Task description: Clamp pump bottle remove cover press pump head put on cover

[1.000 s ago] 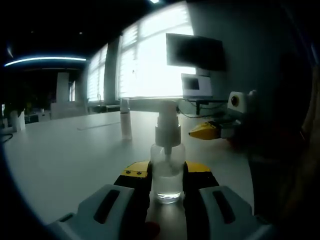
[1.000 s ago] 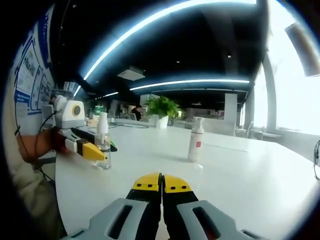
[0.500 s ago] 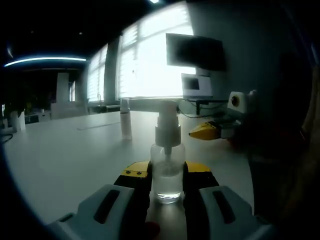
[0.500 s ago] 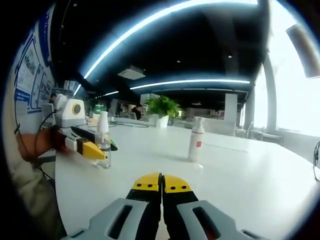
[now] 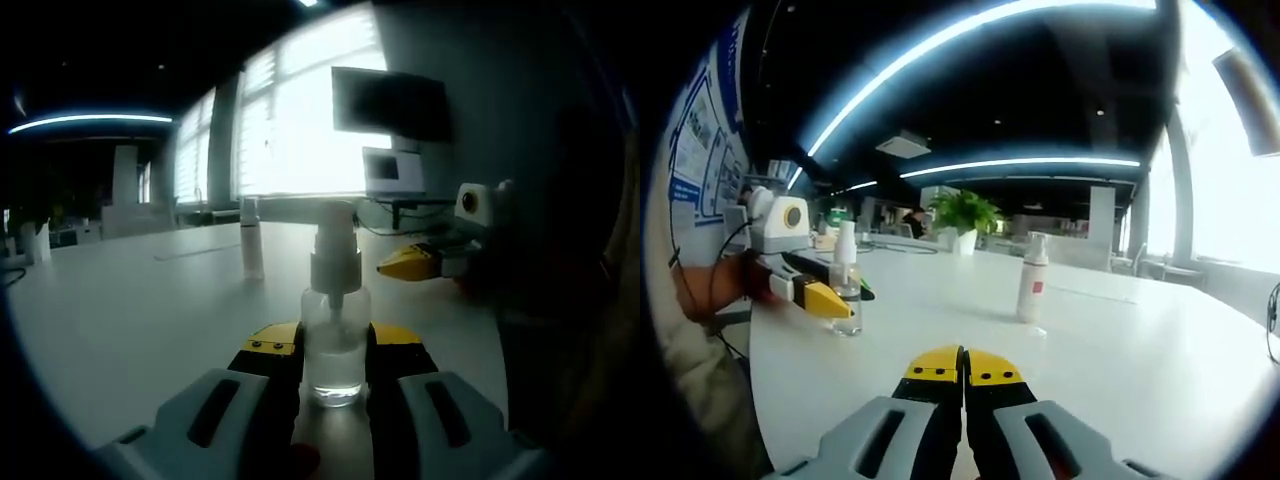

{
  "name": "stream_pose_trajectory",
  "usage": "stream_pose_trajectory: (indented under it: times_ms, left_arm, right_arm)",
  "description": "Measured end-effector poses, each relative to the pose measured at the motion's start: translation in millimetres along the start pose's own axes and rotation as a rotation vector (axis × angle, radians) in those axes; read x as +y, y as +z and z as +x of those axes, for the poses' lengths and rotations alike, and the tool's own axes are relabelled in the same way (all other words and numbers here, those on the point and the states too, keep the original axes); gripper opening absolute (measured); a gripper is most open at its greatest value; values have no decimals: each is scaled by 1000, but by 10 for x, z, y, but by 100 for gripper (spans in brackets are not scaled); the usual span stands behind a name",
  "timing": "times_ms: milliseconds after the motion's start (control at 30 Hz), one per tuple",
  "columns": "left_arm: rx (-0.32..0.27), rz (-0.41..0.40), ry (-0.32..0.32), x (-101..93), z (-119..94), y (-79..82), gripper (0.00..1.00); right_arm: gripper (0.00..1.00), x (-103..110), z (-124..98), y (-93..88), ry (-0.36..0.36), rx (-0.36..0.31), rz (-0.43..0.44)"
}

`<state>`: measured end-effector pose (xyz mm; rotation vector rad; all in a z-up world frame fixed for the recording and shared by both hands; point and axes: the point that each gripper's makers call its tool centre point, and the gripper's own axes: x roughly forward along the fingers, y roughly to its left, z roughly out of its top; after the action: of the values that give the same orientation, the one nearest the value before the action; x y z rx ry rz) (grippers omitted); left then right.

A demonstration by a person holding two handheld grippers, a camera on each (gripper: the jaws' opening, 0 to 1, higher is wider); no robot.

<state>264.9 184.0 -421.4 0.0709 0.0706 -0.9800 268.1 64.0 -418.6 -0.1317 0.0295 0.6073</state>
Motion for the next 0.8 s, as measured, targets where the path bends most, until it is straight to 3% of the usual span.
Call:
stream_pose_trajectory:
  times_ms: [800]
  left_arm:
    - [1,1,-3,-18,-1,1,16]
  right_arm:
    - [0,-81,-2,-3,-53,19,2]
